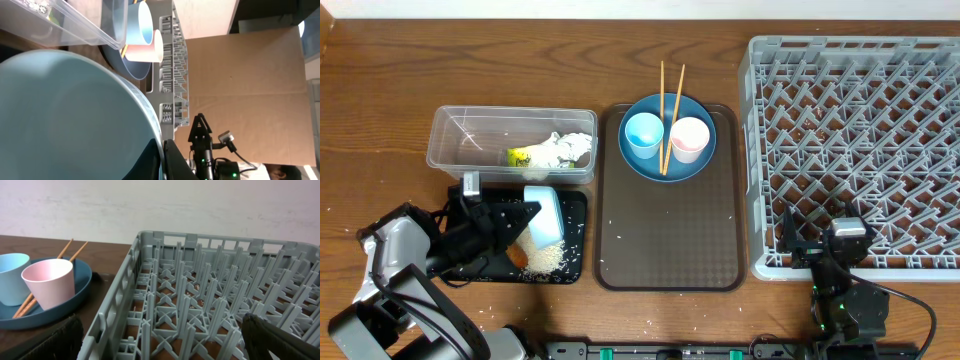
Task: Sort waste into correct bins and load items into the dishwasher rack
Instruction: 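Tip the bowl with the left gripper to pour rice onto the black tray, then carry the emptied bowl with the left gripper back onto the brown tray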
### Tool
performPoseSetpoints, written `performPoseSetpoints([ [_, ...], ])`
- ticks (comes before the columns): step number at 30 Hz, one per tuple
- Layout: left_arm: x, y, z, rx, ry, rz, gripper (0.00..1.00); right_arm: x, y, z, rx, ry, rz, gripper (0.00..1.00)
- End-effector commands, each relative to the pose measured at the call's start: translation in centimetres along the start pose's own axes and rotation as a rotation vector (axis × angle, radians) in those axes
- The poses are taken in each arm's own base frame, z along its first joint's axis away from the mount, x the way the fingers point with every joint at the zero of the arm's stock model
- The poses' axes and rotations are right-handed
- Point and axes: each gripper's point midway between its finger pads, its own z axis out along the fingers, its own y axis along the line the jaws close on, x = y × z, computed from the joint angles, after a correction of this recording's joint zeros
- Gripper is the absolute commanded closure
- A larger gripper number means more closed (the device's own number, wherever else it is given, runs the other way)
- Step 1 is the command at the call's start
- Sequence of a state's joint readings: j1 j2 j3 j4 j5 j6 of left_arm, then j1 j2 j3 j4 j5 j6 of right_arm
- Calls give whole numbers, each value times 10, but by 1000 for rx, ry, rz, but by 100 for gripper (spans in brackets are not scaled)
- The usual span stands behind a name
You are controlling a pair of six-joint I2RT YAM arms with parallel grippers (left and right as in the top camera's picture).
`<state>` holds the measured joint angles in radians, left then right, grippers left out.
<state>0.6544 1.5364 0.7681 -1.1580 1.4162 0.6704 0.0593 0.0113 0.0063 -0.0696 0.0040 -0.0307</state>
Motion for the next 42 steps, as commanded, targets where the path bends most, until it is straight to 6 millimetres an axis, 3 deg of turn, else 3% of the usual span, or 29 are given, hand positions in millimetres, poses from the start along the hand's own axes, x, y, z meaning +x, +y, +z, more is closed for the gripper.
performPoseSetpoints([
  [1,-1,-6,0,35,-15,-128,94,0,-3,0,13,1,0,1],
  [4,3,-15,1,61,-12,-74,94,1,-3,0,13,1,0,1],
  [6,0,-7,2,37,-9,-2,94,0,-3,0,13,1,0,1],
  [12,4,-5,2,21,11,-61,94,0,-3,0,13,1,0,1],
  [22,-10,-44,-5,51,-15,-38,94,0,-3,0,13,1,0,1],
  [35,11,-70,-13,-97,-3,126,94,0,-3,0,13,1,0,1],
  [38,8,-70,-14,-134,-22,116,94,0,-3,0,13,1,0,1],
  [42,1,-54,-19,-279,-59,47,94,0,-3,0,13,1,0,1],
])
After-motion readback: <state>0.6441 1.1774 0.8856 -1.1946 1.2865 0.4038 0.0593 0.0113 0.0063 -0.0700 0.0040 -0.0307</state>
